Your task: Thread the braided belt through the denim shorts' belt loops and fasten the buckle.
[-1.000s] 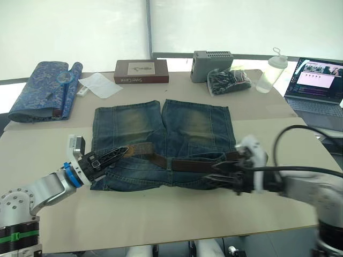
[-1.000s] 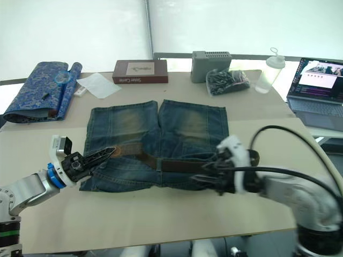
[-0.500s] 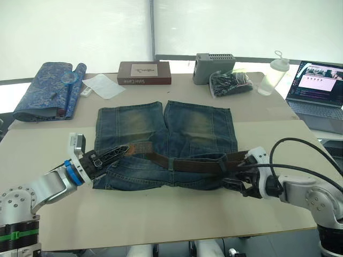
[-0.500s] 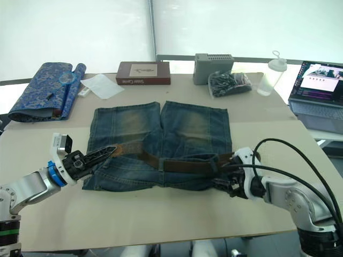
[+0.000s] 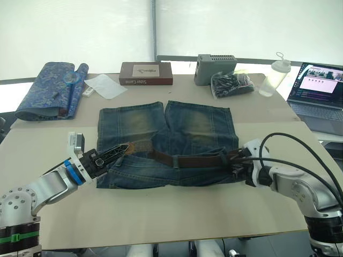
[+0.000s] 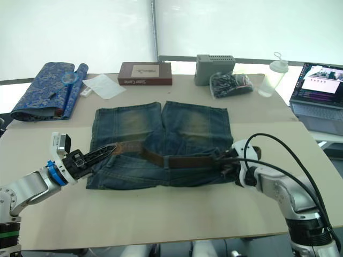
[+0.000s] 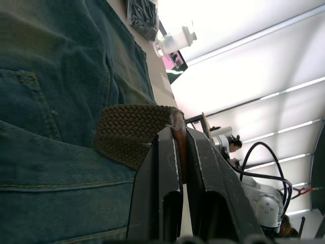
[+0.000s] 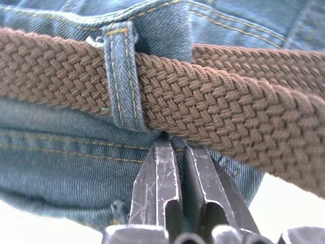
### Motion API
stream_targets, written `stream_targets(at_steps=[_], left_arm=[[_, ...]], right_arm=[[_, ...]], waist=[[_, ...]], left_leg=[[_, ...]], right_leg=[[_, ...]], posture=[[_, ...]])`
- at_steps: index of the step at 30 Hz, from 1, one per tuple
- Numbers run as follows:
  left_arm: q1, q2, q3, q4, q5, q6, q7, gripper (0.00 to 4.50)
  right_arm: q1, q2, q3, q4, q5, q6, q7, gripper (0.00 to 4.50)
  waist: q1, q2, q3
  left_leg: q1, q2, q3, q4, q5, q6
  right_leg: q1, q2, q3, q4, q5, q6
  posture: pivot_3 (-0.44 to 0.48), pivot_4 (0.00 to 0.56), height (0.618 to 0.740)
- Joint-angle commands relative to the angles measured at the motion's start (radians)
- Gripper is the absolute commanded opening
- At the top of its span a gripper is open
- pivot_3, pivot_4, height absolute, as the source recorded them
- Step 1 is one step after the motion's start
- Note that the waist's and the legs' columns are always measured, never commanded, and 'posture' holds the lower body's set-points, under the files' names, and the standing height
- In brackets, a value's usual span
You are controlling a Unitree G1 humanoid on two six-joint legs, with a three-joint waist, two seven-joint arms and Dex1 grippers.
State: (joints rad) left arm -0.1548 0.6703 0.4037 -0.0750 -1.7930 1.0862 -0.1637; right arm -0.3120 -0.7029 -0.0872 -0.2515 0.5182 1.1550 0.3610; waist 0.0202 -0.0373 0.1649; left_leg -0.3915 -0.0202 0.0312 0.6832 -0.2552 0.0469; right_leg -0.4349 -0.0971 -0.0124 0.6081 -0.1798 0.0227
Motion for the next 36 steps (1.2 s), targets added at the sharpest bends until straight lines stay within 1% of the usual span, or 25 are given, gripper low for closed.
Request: stream_targets(at_steps=[1, 6, 9, 11, 12, 13, 14, 15, 16, 18, 19, 20, 21, 23, 25, 26, 28, 29, 30, 33, 36], left_arm=[[-0.005, -0.004, 0.001, -0.043, -0.033, -0.025, 0.008, 0.00], [-0.027, -0.009, -0.005, -0.022, -0.042, -0.039, 0.020, 0.00], [-0.042, -0.015, -0.019, -0.015, -0.047, -0.038, 0.026, 0.00], [-0.050, -0.029, -0.037, -0.017, -0.058, -0.038, 0.036, 0.00], [-0.052, -0.039, -0.047, -0.023, -0.066, -0.039, 0.043, 0.00], [-0.053, -0.045, -0.053, -0.027, -0.072, -0.039, 0.047, 0.00], [-0.053, -0.061, -0.065, -0.037, -0.086, -0.046, 0.060, 0.00], [-0.052, -0.071, -0.072, -0.044, -0.098, -0.052, 0.069, 0.00], [-0.052, -0.085, -0.085, -0.050, -0.107, -0.058, 0.079, 0.00], [-0.050, -0.104, -0.105, -0.060, -0.114, -0.066, 0.091, 0.00], [-0.049, -0.116, -0.116, -0.063, -0.113, -0.071, 0.096, 0.00], [-0.051, -0.135, -0.133, -0.066, -0.109, -0.077, 0.100, 0.00], [-0.052, -0.148, -0.145, -0.067, -0.106, -0.081, 0.102, 0.00], [-0.066, -0.181, -0.169, -0.061, -0.109, -0.096, 0.110, 0.00], [-0.081, -0.200, -0.185, -0.056, -0.102, -0.103, 0.111, 0.00], [-0.086, -0.204, -0.189, -0.053, -0.098, -0.104, 0.110, 0.00], [-0.104, -0.213, -0.199, -0.039, -0.094, -0.101, 0.102, 0.00], [-0.111, -0.215, -0.202, -0.034, -0.092, -0.099, 0.098, 0.00], [-0.115, -0.214, -0.205, -0.030, -0.089, -0.094, 0.092, 0.00], [-0.119, -0.202, -0.205, -0.021, -0.080, -0.081, 0.071, 0.00], [-0.112, -0.189, -0.205, -0.029, -0.079, -0.074, 0.066, 0.00]], right_arm=[[-0.023, -0.056, -0.034, 0.111, -0.111, -0.071, -0.042, 0.02], [-0.045, -0.123, -0.014, 0.216, -0.183, -0.162, 0.004, 0.02], [-0.057, -0.165, 0.018, 0.267, -0.224, -0.233, 0.053, 0.02], [-0.048, -0.199, 0.009, 0.250, -0.181, -0.245, 0.154, 0.02], [-0.043, -0.205, -0.028, 0.221, -0.133, -0.228, 0.202, 0.83], [-0.039, -0.208, -0.055, 0.200, -0.102, -0.214, 0.232, 1.15], [-0.009, -0.229, -0.117, 0.136, -0.017, -0.158, 0.301, 1.49], [0.013, -0.244, -0.160, 0.089, 0.041, -0.116, 0.347, 1.87], [0.035, -0.248, -0.227, 0.031, 0.135, -0.043, 0.389, 2.21], [0.073, -0.248, -0.318, -0.056, 0.266, 0.058, 0.435, 2.92], [0.092, -0.243, -0.353, -0.098, 0.322, 0.097, 0.445, 2.92], [0.102, -0.213, -0.384, -0.151, 0.404, 0.145, 0.434, 2.92], [0.106, -0.189, -0.407, -0.189, 0.466, 0.183, 0.418, 2.92], [0.077, -0.056, -0.400, -0.257, 0.590, 0.228, 0.287, 2.92], [0.061, 0.075, -0.350, -0.307, 0.704, 0.236, 0.153, 2.92], [0.057, 0.115, -0.332, -0.320, 0.744, 0.237, 0.099, 2.92], [0.049, 0.296, -0.247, -0.297, 0.740, 0.221, -0.085, 2.92], [0.049, 0.374, -0.212, -0.277, 0.744, 0.216, -0.167, 2.92], [0.049, 0.431, -0.182, -0.269, 0.749, 0.210, -0.219, 2.92], [0.028, 0.555, -0.164, -0.225, 0.830, 0.160, -0.360, 2.92], [0.006, 0.619, -0.165, -0.171, 0.901, 0.089, -0.464, 2.92]], waist=[[0.007, 0.000, 0.000], [0.016, 0.000, 0.000], [0.017, 0.000, 0.000], [0.016, 0.000, 0.000], [0.016, 0.001, 0.001], [0.015, 0.001, 0.001], [0.015, 0.001, 0.001], [0.015, 0.002, 0.001], [0.015, 0.002, 0.001], [0.015, 0.002, 0.001], [0.014, 0.002, 0.001], [0.014, 0.002, 0.001], [0.013, 0.002, 0.001], [0.010, 0.001, 0.001], [0.006, 0.001, 0.001], [0.004, 0.001, 0.001], [0.000, 0.001, 0.002], [-0.002, 0.001, 0.001], [-0.005, 0.001, 0.001], [-0.009, 0.002, 0.002], [-0.010, 0.002, 0.002]], left_leg=[[0.000, -0.001, 0.000, 0.000, 0.000, 0.001], [-0.002, -0.001, 0.000, 0.000, -0.001, 0.002], [-0.002, -0.001, 0.000, 0.000, -0.001, 0.002], [-0.002, -0.001, 0.000, 0.000, 0.000, 0.002], [-0.002, -0.001, 0.000, 0.000, 0.000, 0.002], [-0.002, -0.001, 0.000, 0.000, 0.000, 0.002], [-0.002, 0.000, 0.000, 0.000, 0.000, 0.002], [-0.003, 0.001, 0.000, 0.000, -0.001, 0.002], [-0.004, 0.000, 0.000, 0.000, -0.001, 0.002], [-0.005, 0.002, -0.001, 0.000, -0.001, 0.002], [-0.005, 0.002, -0.001, 0.000, -0.001, 0.002], [-0.005, 0.002, -0.001, 0.000, -0.001, 0.002], [-0.004, 0.002, -0.001, 0.000, -0.001, 0.002], [-0.003, 0.003, -0.001, 0.000, -0.001, 0.002], [-0.001, 0.003, -0.001, 0.000, -0.001, 0.002], [-0.001, 0.003, -0.001, 0.000, -0.001, 0.002], [-0.002, 0.002, -0.001, 0.000, 0.000, 0.001], [-0.002, 0.002, -0.001, 0.000, -0.001, 0.001], [-0.003, 0.002, -0.001, 0.000, -0.001, 0.001], [-0.007, 0.001, -0.001, 0.000, 0.000, 0.001], [-0.007, -0.001, -0.001, 0.000, 0.000, 0.001]], right_leg=[[0.000, -0.001, 0.000, 0.000, 0.000, 0.000], [-0.001, -0.001, 0.000, -0.001, 0.000, 0.002], [-0.001, 0.000, 0.000, -0.001, 0.000, 0.001], [-0.001, 0.000, 0.000, -0.001, 0.000, 0.001], [-0.001, 0.000, 0.000, -0.001, 0.000, 0.001], [-0.001, -0.001, 0.000, -0.001, 0.000, 0.001], [-0.001, 0.000, 0.000, -0.001, 0.001, 0.003], [-0.002, 0.000, 0.000, -0.001, 0.002, 0.004], [-0.003, 0.000, 0.000, -0.001, 0.003, 0.006], [-0.004, 0.001, 0.000, 0.000, 0.003, 0.006], [-0.003, 0.001, 0.000, 0.000, 0.003, 0.006], [-0.003, 0.001, 0.000, -0.001, 0.003, 0.006], [-0.003, 0.001, 0.000, 0.000, 0.003, 0.006], [-0.002, 0.001, 0.000, -0.001, 0.003, 0.005], [0.000, 0.001, 0.000, -0.001, 0.002, 0.003], [0.000, 0.001, 0.000, -0.001, 0.002, 0.003], [-0.002, 0.001, 0.001, 0.001, 0.002, 0.004], [-0.002, 0.001, 0.001, 0.001, 0.003, 0.005], [-0.003, 0.001, 0.000, 0.001, 0.003, 0.005], [-0.007, 0.000, 0.001, 0.001, 0.003, 0.005], [-0.006, 0.000, 0.001, 0.001, 0.004, 0.006]], posture=[[0.000, 0.150, 0.740], [0.000, 0.150, 0.740], [0.000, 0.150, 0.740], [0.000, 0.150, 0.740], [0.000, 0.150, 0.740], [0.000, 0.150, 0.740], [0.000, 0.150, 0.740], [0.000, 0.150, 0.740], [0.000, 0.150, 0.740], [0.000, 0.150, 0.740], [0.000, 0.150, 0.740], [0.000, 0.150, 0.740], [0.000, 0.150, 0.740], [0.000, 0.150, 0.740], [0.000, 0.150, 0.740], [0.000, 0.150, 0.740], [0.000, 0.150, 0.740], [0.000, 0.150, 0.740], [0.000, 0.150, 0.740], [0.000, 0.150, 0.740], [0.000, 0.150, 0.740]])
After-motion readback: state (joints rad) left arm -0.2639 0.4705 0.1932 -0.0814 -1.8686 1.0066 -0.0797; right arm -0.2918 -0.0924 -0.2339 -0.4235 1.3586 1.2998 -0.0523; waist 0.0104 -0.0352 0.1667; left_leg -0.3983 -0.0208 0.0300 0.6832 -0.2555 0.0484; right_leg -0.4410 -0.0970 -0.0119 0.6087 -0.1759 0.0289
